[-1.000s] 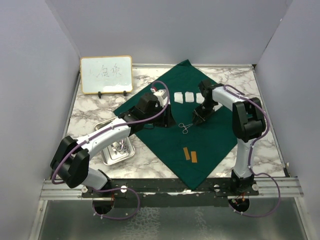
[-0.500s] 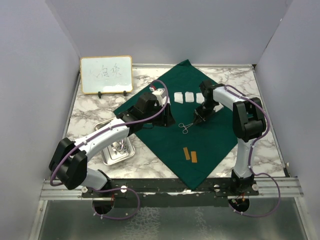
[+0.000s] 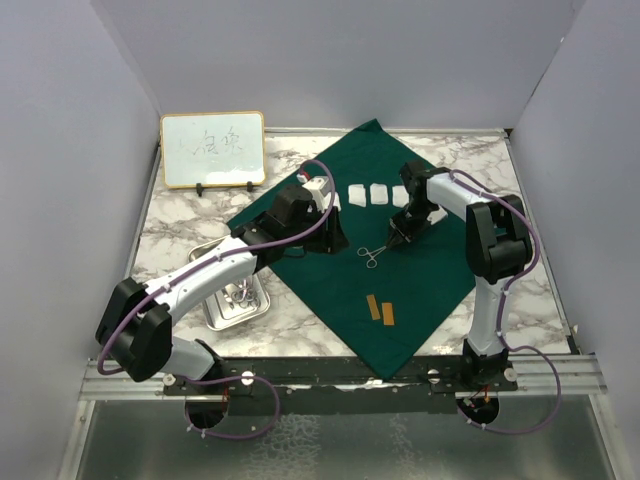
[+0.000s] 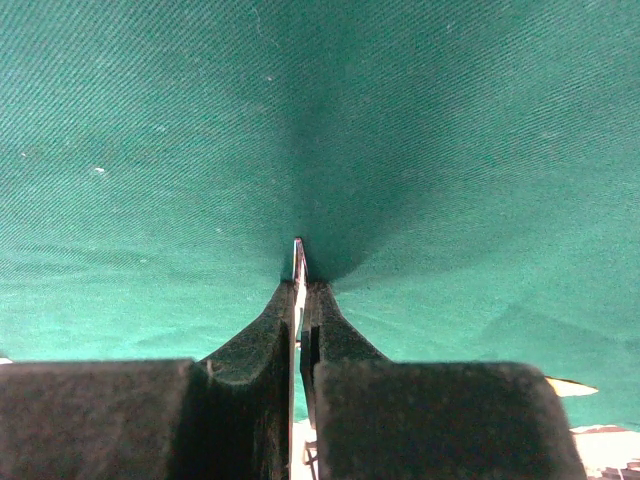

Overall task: Prepare the surgical pack
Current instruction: Pick up the medical item from the surgical kit.

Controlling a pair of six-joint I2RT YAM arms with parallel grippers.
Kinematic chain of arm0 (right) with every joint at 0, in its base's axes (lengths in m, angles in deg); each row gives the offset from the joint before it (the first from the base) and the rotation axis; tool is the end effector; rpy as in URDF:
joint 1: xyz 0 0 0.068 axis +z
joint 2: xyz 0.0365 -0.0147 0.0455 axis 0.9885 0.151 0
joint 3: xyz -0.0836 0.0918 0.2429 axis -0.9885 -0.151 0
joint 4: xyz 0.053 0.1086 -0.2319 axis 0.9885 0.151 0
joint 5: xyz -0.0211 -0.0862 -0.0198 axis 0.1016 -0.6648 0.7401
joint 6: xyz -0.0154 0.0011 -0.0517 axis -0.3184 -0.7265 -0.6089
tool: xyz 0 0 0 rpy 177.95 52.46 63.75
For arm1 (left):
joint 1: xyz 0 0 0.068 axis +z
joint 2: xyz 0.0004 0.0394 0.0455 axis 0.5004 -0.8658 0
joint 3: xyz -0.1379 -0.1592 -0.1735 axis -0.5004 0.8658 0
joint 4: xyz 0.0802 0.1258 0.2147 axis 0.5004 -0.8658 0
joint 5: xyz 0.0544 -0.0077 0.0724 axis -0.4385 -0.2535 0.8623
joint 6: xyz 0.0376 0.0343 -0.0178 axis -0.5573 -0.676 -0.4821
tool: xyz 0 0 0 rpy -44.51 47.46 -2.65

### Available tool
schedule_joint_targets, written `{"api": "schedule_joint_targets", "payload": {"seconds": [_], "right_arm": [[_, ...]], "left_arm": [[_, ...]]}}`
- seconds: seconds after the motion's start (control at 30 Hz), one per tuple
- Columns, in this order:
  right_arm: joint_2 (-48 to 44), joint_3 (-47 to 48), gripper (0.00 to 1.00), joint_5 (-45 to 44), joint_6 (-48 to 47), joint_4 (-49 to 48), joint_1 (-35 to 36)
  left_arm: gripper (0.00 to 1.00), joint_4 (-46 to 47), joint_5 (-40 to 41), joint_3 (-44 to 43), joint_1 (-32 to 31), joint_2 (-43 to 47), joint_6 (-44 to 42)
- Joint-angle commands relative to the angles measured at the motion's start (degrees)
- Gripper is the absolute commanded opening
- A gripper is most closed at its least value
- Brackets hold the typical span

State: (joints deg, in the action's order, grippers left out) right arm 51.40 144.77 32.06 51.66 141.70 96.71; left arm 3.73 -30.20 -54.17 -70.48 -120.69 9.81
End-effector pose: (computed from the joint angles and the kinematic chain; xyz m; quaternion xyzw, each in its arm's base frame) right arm 0.3667 0.1055 0.1509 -0.4913 -0.8689 -0.0393 0.0464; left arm 0.2339 -0.2095 0.2792 0.1132 0.8652 -0.3603 0.3298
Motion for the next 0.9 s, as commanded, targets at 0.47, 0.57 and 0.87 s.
{"api": "schedule_joint_targets", "payload": {"seconds": [0.47,0.57,0.87], "right_arm": [[-4.2,-1.69,0.01,2.68,-5.22,-4.64,0.07],[-5.16,-2.93,0.01,3.87,-6.06,-6.18,0.07],[-9.72,-5.96,0.01,5.61,-9.32,-8.99,0.07]], "left_arm": [[0.54,3.81,-6.67,-1.86,4.12,-2.37,2.87],[0.55,6.25,-10.19,-1.04,5.63,-4.15,5.07],[0.58,11.45,-16.86,-1.23,6.52,-12.12,9.27]]}}
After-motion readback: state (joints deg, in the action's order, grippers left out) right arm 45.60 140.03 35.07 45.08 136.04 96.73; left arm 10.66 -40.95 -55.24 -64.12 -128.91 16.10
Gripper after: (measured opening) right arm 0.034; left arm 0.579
